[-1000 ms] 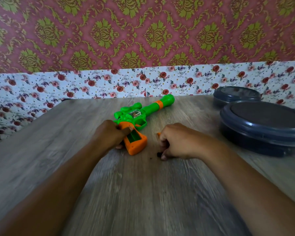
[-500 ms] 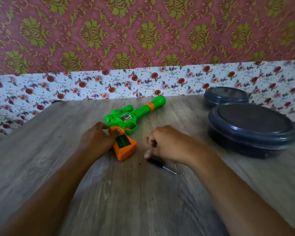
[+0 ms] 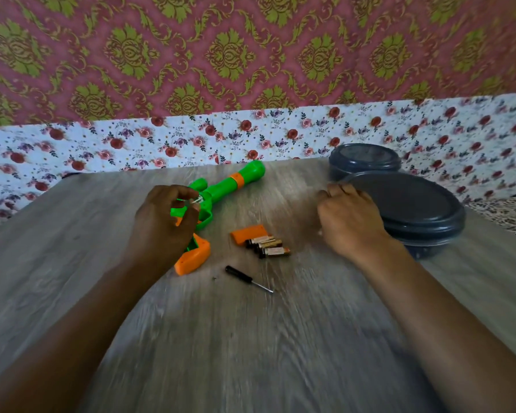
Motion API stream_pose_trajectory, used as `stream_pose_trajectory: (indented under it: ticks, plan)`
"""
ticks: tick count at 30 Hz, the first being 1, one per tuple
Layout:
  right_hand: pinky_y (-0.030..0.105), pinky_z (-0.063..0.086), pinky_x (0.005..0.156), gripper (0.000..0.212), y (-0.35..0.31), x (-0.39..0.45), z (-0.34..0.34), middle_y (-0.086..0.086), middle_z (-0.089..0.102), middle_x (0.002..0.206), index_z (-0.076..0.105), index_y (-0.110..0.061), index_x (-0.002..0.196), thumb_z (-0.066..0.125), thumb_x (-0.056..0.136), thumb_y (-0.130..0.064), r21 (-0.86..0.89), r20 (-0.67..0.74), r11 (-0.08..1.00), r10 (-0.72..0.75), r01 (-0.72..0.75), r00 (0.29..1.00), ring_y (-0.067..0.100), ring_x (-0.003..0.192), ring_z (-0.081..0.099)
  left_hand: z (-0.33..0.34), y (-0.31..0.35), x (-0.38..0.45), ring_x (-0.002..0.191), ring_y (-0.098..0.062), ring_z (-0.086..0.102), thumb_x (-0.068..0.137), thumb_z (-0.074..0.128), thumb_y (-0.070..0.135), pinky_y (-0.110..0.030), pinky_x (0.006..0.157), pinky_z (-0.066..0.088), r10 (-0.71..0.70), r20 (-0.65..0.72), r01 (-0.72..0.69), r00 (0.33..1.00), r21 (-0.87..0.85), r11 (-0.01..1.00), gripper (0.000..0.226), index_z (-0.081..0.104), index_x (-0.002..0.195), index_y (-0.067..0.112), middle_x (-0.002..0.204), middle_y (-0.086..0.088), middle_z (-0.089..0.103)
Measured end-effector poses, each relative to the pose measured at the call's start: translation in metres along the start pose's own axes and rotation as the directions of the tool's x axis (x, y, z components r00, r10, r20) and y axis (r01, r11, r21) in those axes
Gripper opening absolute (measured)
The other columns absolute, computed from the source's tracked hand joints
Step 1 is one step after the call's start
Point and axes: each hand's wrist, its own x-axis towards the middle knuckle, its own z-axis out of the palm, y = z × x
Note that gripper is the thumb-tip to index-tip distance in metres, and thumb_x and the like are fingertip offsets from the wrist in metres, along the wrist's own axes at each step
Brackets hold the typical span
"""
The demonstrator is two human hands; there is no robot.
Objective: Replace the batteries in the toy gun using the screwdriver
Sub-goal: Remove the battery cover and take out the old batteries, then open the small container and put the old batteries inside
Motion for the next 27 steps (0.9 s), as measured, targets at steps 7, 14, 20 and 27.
stream_pose_trajectory:
  ticks: [7,14,20,27]
  plan:
    - [0.033,0.036,0.071,0.027,0.045,-0.012,-0.015,0.017,0.06,0.11,0.059,0.0,0.104,0.052,0.079,0.009,0.017,0.082,0.99,0.141,-0.143,0.987,0.031,0.109,0.052,0.024,0.053,0.027,0.096,-0.023,0.058,0.087,0.063,0.013,-0.026,0.083,0.041,0.195,0.229,-0.205,0.954,0.02,0.979,0.022,0.065,0.108,0.007,0.105,-0.012,0.059]
    - [0.04,0.037,0.103,0.051,0.067,-0.011,0.014,0.02,0.036,0.143,0.036,-0.002,0.135,0.05,0.087,-0.007,-0.039,-0.013,0.984,0.174,-0.175,0.985,0.032,0.129,0.037,0.099,0.103,0.076,0.111,-0.025,0.053,0.09,0.055,0.028,-0.029,0.094,0.039,0.344,0.449,-0.391,0.825,0.012,0.92,0.036,0.058,0.12,0.008,0.12,-0.012,0.057]
    - [0.042,0.029,0.109,0.053,0.071,-0.005,0.022,0.022,0.035,0.144,0.03,0.0,0.139,0.048,0.091,-0.012,0.02,0.007,0.979,0.201,-0.201,0.98,0.035,0.132,0.033,0.175,0.139,0.107,0.13,-0.026,0.041,0.091,0.057,0.027,-0.034,0.105,0.035,0.3,0.569,-0.429,0.766,0.105,0.897,0.055,0.037,0.14,0.011,0.145,-0.01,0.038]
    - [0.042,0.03,0.108,0.048,0.074,0.0,0.028,0.022,0.042,0.141,0.039,0.001,0.135,0.049,0.089,-0.009,0.137,-0.059,0.969,0.215,-0.206,0.975,0.036,0.13,0.037,0.235,0.158,0.128,0.14,-0.028,0.028,0.089,0.061,0.024,-0.036,0.112,0.03,0.288,0.6,-0.437,0.747,0.115,0.892,0.072,0.022,0.148,0.01,0.155,-0.011,0.023]
